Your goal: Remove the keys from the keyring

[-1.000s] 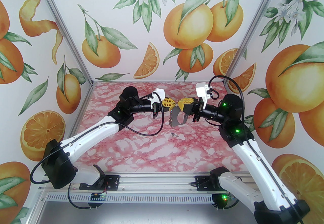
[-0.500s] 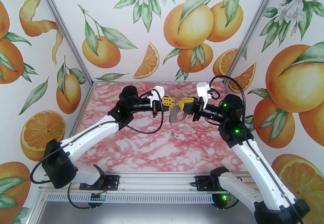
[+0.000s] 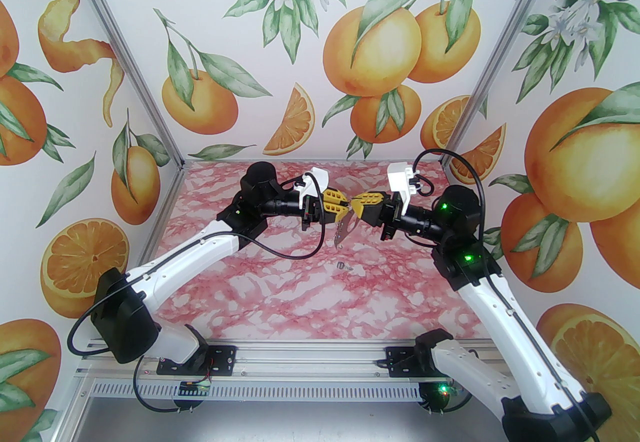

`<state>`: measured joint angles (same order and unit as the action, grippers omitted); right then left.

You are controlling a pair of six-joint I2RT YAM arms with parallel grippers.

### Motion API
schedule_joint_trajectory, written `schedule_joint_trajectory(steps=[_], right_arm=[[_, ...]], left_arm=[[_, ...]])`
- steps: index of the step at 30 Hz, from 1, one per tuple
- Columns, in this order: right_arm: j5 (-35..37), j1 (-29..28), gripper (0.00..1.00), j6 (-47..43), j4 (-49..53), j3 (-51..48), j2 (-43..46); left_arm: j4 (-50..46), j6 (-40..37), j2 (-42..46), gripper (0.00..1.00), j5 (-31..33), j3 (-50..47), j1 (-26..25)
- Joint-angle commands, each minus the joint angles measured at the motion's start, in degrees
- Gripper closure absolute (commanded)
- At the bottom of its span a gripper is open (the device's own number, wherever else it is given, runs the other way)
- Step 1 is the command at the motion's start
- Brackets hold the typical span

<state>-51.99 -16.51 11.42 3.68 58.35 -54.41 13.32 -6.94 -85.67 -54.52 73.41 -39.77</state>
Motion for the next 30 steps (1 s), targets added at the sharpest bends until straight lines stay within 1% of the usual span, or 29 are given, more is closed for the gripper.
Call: schedule_joint_trajectory(steps=[1,4,11,15,22,30], right_arm=[[-0.93,-0.01,1.0,-1.62,0.37,1.95,-0.44],[-0.96,-0.01,1.0,-1.63,0.37,2.21,-0.59],[-0.02,-0.01,1.0,-3.61,2.93,3.14,-0.26],[0.78,-0.02,1.0,-4.29,3.52,3.11,-0.01],[2.34,-0.03,1.0,-6.0,4.48,3.7,1.01],[4.56,-0.01,1.0,-9.06,7.28,2.78,3.2]], left_arm=[[-2.31,-1.82,-0.73,0.81,-2.83,2.8,-0.14],[-2.75,-2.13,-1.02,0.82,-1.97,2.83,-0.22],[-4.26,-2.98,-0.9,0.93,-1.0,2.63,-0.24],[-4.77,-2.79,-0.56,1.0,1.35,2.66,-0.16],[-5.68,-2.97,0.83,1.0,4.62,1.78,-0.1],[-3.14,1.53,3.14,1.0,8.81,0.39,0.4]])
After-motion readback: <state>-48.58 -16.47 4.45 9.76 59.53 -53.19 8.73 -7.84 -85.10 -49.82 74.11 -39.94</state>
